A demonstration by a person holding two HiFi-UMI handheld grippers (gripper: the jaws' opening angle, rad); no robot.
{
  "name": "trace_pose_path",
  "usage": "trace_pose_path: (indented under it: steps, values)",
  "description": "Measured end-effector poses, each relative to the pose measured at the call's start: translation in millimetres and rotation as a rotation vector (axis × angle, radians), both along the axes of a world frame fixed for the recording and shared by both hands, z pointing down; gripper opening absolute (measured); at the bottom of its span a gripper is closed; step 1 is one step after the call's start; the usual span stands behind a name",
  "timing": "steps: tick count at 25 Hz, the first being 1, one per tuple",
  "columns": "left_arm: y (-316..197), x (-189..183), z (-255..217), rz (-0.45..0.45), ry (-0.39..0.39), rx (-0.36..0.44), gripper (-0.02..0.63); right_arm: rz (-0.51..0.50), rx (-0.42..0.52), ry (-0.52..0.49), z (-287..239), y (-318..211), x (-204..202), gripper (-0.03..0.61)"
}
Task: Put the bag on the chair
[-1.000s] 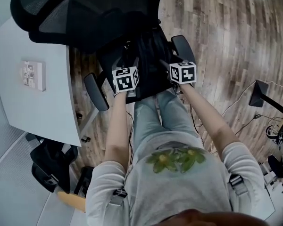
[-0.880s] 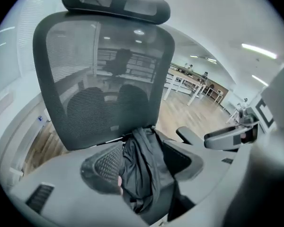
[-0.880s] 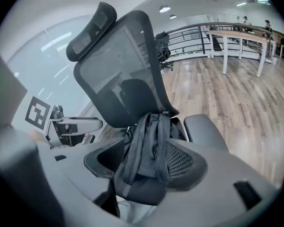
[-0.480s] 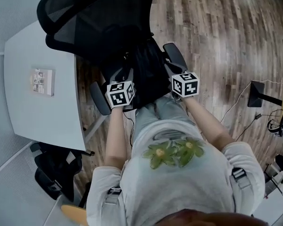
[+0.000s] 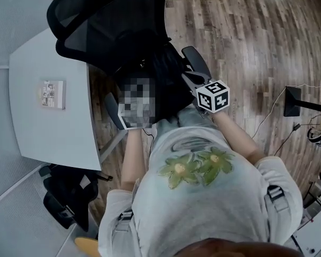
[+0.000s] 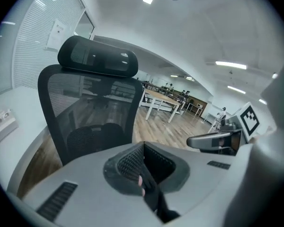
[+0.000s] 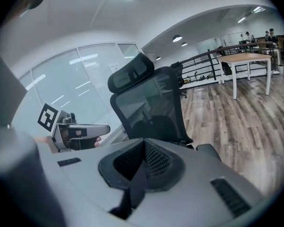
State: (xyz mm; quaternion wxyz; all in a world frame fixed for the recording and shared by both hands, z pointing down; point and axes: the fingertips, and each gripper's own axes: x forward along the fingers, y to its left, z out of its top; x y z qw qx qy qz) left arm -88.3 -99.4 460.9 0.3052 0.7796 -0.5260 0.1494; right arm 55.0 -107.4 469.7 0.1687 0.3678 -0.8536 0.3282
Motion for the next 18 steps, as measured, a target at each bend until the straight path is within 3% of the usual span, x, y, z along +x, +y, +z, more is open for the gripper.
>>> trace_pose_path:
  steps: [3,8,18]
  values:
    - [4,7,-21,0.016,0.068,0.027,0.015,-0.038,0.035,-0.012,-19,7,-7,0.006]
    - [10,12,-28,0.056,0.008,0.043,0.015,-0.053,0.063,-0.060,-42,15,-14,0.005]
    - [15,28,-35,0.114,-0.025,0.064,0.015,-0.051,0.061,-0.094,-53,22,-12,0.005]
